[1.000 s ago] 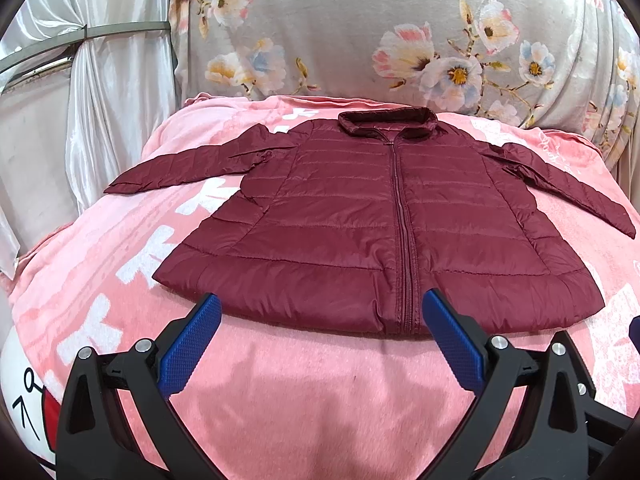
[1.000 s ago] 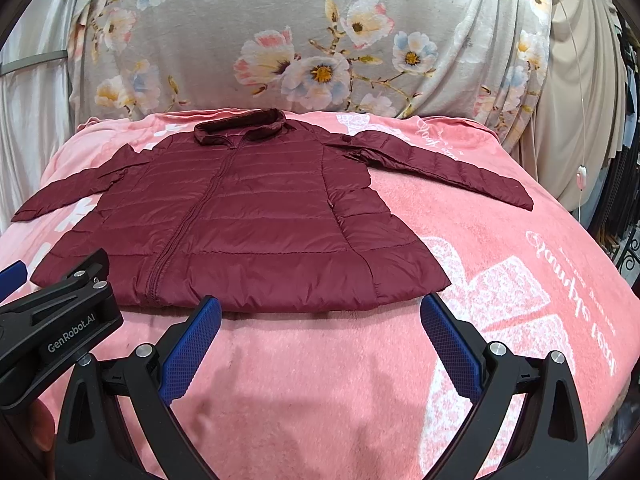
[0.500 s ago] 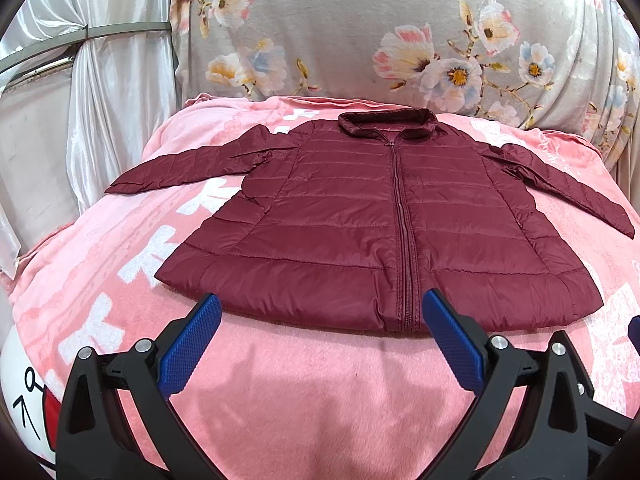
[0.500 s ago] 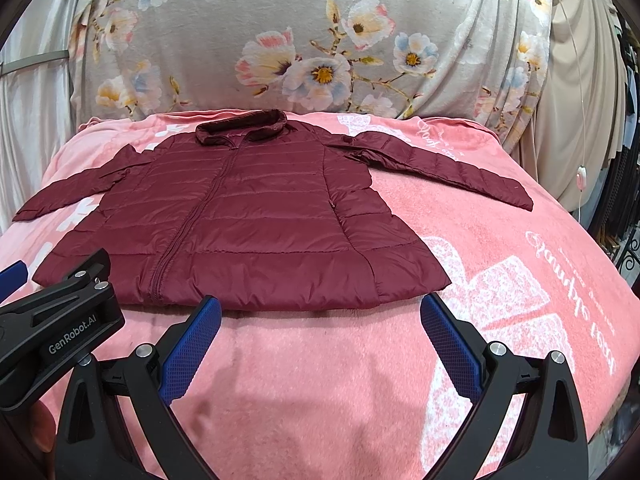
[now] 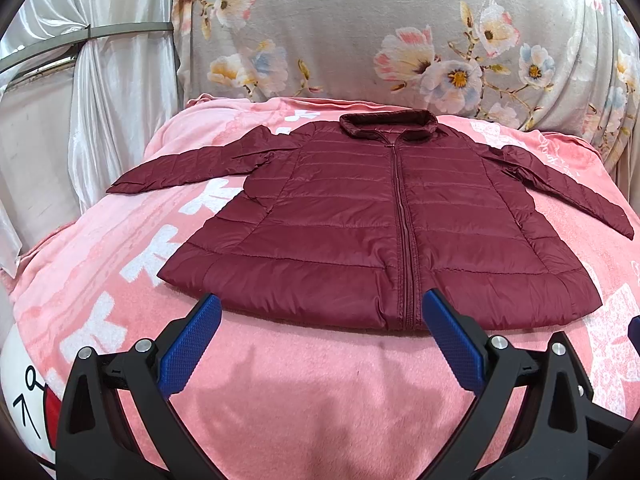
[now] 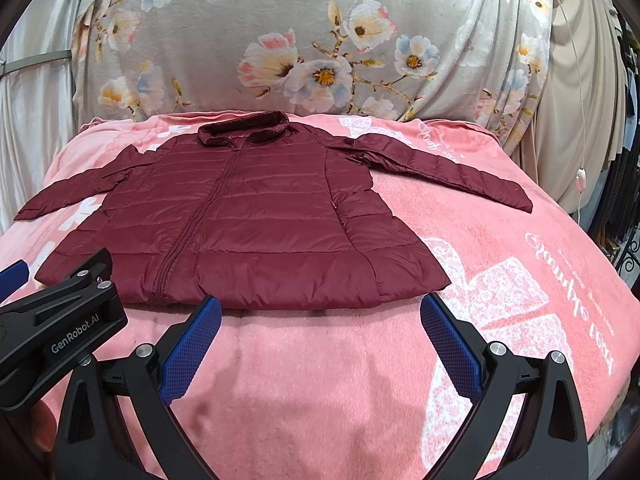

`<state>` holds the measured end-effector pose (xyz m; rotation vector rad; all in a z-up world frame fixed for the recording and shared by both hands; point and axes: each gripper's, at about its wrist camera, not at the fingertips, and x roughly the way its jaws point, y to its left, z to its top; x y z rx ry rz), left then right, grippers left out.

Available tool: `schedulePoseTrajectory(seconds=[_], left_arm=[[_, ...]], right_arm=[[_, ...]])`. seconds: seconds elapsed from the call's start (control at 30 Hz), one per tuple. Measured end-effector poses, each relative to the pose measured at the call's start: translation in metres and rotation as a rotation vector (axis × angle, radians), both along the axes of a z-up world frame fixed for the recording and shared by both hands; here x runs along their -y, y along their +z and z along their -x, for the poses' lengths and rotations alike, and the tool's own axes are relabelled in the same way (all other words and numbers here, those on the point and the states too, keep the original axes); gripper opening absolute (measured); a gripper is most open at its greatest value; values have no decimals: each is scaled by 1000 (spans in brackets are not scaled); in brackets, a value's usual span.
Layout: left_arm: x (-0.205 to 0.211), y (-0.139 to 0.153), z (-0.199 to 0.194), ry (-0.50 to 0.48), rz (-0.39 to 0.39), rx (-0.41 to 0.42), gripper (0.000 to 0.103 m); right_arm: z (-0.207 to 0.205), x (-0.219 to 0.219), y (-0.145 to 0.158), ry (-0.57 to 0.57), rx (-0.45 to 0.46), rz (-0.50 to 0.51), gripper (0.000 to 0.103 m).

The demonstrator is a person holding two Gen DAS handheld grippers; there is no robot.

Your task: Fold large clothes

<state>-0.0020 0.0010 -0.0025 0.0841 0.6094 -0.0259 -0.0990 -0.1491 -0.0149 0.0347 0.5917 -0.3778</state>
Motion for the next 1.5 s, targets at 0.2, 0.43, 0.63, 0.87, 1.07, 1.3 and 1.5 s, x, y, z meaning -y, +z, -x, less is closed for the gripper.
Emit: schedulePoseTrajectory(seconds=[0.2,0.43,0.63,0.87,1.07,1.3,1.5], left_arm=[[0,0,0,1,3,0,98],[-1,0,2,1,1,0,98],[-2,-1,3,1,3,0,98],[-2,-1,4,2,4,-1,98],[-6,-1,6,2,3,-4,98],[-14,-1,3,3,0,-15,98],[-8,-7,-9,16,-7,-31,98]], right_arm=[[2,-1,1,1,2,1,98],[2,-2,0,1,1,3,98],[3,-3,0,2,2,2,98],[2,-3,-1,2,2,3,98],[3,0,-1,3,-1,3,98],[-2,-5,-5,3,-7,0,98],[-9,1,-13,4,-19,-6,98]])
